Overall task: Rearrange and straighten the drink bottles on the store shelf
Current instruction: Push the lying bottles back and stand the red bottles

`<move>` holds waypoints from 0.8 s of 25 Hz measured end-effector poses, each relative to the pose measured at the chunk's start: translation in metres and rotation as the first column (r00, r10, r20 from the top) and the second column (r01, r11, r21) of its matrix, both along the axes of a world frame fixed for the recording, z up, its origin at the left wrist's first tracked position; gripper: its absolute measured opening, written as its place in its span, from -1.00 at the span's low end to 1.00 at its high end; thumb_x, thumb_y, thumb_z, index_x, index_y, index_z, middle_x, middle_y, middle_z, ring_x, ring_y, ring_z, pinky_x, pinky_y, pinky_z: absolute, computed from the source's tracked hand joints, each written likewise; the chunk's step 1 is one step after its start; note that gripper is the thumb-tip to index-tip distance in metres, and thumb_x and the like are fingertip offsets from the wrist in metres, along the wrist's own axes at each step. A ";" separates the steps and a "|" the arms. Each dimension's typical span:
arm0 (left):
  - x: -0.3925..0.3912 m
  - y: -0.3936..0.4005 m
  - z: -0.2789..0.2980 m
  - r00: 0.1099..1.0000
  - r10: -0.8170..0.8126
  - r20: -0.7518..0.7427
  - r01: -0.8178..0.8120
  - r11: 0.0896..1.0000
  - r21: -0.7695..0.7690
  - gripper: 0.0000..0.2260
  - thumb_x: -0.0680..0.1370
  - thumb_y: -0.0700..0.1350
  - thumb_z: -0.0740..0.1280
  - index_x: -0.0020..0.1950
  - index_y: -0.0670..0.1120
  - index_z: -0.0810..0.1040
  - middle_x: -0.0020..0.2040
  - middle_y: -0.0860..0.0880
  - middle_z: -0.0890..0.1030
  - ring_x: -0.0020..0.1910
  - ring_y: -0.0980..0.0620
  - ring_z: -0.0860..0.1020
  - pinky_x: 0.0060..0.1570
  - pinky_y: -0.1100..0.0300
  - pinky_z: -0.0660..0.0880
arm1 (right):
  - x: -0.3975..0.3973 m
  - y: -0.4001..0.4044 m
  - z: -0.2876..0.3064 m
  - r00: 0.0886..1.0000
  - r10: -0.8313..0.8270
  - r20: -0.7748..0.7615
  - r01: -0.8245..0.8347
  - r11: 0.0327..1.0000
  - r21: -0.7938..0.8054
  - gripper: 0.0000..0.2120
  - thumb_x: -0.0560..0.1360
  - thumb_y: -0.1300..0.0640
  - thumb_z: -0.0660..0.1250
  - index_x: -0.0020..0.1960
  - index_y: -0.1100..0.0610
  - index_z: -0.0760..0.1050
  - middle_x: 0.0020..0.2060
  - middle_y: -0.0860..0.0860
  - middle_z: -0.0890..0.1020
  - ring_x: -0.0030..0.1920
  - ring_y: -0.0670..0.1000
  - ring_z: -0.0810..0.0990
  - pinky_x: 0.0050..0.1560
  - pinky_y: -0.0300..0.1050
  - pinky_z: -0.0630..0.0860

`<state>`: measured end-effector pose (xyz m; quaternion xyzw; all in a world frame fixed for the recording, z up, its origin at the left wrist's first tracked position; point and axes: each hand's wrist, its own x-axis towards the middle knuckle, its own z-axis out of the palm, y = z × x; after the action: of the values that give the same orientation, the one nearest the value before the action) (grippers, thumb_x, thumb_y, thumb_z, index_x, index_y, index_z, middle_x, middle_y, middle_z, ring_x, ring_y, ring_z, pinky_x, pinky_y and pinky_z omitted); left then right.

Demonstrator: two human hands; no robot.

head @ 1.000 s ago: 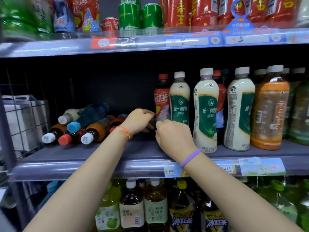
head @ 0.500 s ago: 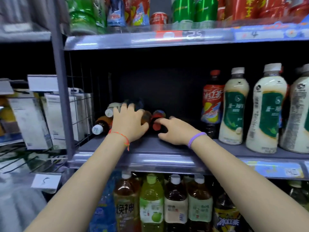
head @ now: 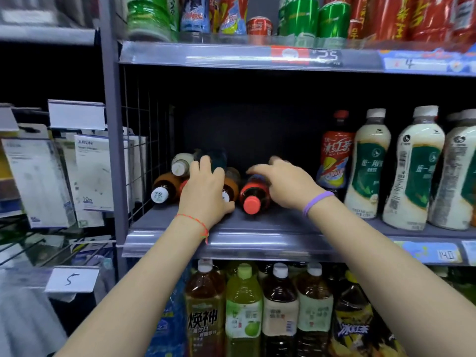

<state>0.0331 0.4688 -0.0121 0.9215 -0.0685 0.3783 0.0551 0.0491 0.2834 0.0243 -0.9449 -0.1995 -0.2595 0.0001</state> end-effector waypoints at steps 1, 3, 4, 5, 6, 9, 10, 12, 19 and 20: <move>-0.002 -0.001 0.000 1.000 0.025 0.003 -0.026 1.000 0.009 -0.56 0.34 0.08 0.52 -0.03 -0.13 0.38 0.26 -0.18 0.31 0.17 -0.18 0.33 -0.06 0.10 0.37 | 0.003 -0.001 -0.001 0.998 -0.064 0.008 0.064 0.985 -0.161 -0.41 0.53 0.21 0.23 0.48 -0.24 0.27 0.36 0.10 0.38 0.32 0.20 0.40 0.23 0.11 0.42; -0.004 -0.001 -0.001 0.998 0.065 0.003 -0.065 0.997 0.033 -0.56 0.36 0.08 0.50 -0.06 -0.09 0.30 0.22 -0.16 0.31 0.09 -0.16 0.37 -0.13 0.14 0.28 | 0.007 -0.002 -0.005 0.997 -0.069 -0.038 0.056 0.959 -0.277 -0.37 0.53 0.18 0.27 0.50 -0.24 0.20 0.49 0.07 0.23 0.43 0.21 0.26 0.30 0.19 0.34; -0.004 -0.002 -0.001 0.997 0.080 0.001 -0.080 0.996 0.041 -0.56 0.37 0.08 0.49 -0.07 -0.08 0.28 0.21 -0.16 0.31 0.06 -0.15 0.39 -0.15 0.14 0.26 | 0.012 -0.005 -0.006 0.998 -0.031 -0.053 0.016 0.965 -0.264 -0.40 0.52 0.14 0.30 0.47 -0.23 0.24 0.51 0.02 0.22 0.44 0.19 0.24 0.32 0.20 0.33; -0.005 -0.001 -0.001 0.995 0.096 -0.001 -0.096 0.994 0.045 -0.56 0.38 0.09 0.48 -0.07 -0.08 0.28 0.21 -0.15 0.31 0.03 -0.14 0.40 -0.18 0.13 0.26 | 0.015 -0.008 -0.005 0.998 0.017 -0.055 -0.029 0.972 -0.233 -0.44 0.50 0.08 0.35 0.44 -0.22 0.29 0.50 -0.01 0.26 0.44 0.17 0.26 0.33 0.19 0.34; -0.006 -0.001 -0.001 0.994 0.112 -0.004 -0.112 0.992 0.050 -0.57 0.38 0.10 0.47 -0.07 -0.08 0.28 0.20 -0.15 0.31 0.00 -0.13 0.42 -0.19 0.12 0.26 | 0.017 -0.011 -0.006 0.997 0.064 -0.053 -0.073 0.979 -0.189 -0.45 0.47 0.01 0.39 0.41 -0.21 0.33 0.46 -0.04 0.34 0.41 0.14 0.32 0.31 0.17 0.38; -0.007 0.000 0.001 0.989 0.146 -0.002 -0.145 0.985 0.092 -0.58 0.37 0.15 0.44 -0.10 -0.08 0.30 0.14 -0.14 0.34 -0.07 -0.13 0.44 -0.15 0.11 0.25 | 0.016 -0.022 -0.010 0.977 0.210 -0.042 -0.203 0.970 0.132 -0.37 0.31 -0.09 0.54 0.33 -0.10 0.43 0.21 -0.05 0.58 0.20 0.06 0.55 0.19 0.04 0.52; -0.007 -0.001 0.001 0.989 0.145 -0.008 -0.144 0.986 0.089 -0.58 0.37 0.16 0.43 -0.10 -0.08 0.32 0.11 -0.13 0.34 -0.11 -0.12 0.41 -0.15 0.11 0.25 | 0.015 -0.026 -0.009 0.970 0.244 -0.008 -0.231 0.930 0.285 -0.38 0.30 -0.06 0.57 0.31 -0.05 0.46 0.15 -0.04 0.62 0.15 0.03 0.58 0.16 -0.05 0.53; -0.007 -0.002 0.002 0.993 0.110 -0.034 -0.108 0.993 0.057 -0.62 0.39 0.17 0.42 -0.11 -0.10 0.40 0.03 -0.10 0.29 -0.19 -0.09 0.34 -0.15 0.11 0.27 | 0.012 -0.030 -0.002 0.973 0.220 0.065 -0.221 0.818 0.531 -0.45 0.33 -0.05 0.56 0.27 0.02 0.50 0.07 -0.03 0.64 0.07 -0.03 0.59 0.10 -0.18 0.48; -0.009 -0.020 0.003 0.986 -0.016 -0.167 0.012 1.000 -0.022 -0.63 0.46 0.23 0.37 -0.11 -0.08 0.52 0.07 -0.11 0.32 -0.21 -0.13 0.47 -0.18 0.12 0.38 | 0.012 -0.032 0.013 0.998 -0.046 0.034 0.002 0.618 0.786 -0.47 0.39 -0.23 0.48 0.13 0.14 0.50 -0.07 0.00 0.60 -0.05 0.04 0.59 -0.08 -0.14 0.46; -0.010 -0.023 0.003 0.983 -0.011 -0.181 0.006 1.000 -0.031 -0.62 0.48 0.26 0.34 -0.15 -0.07 0.51 0.05 -0.10 0.30 -0.23 -0.11 0.45 -0.20 0.13 0.37 | 0.010 -0.033 0.013 0.999 -0.042 -0.026 0.048 0.664 0.746 -0.43 0.37 -0.21 0.50 0.18 0.15 0.46 -0.05 0.01 0.58 -0.04 0.05 0.58 -0.05 -0.12 0.47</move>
<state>0.0236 0.4463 -0.0092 0.9509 -0.0613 0.2935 0.0766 0.0588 0.2504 0.0371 -0.8677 -0.0526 -0.3150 0.3809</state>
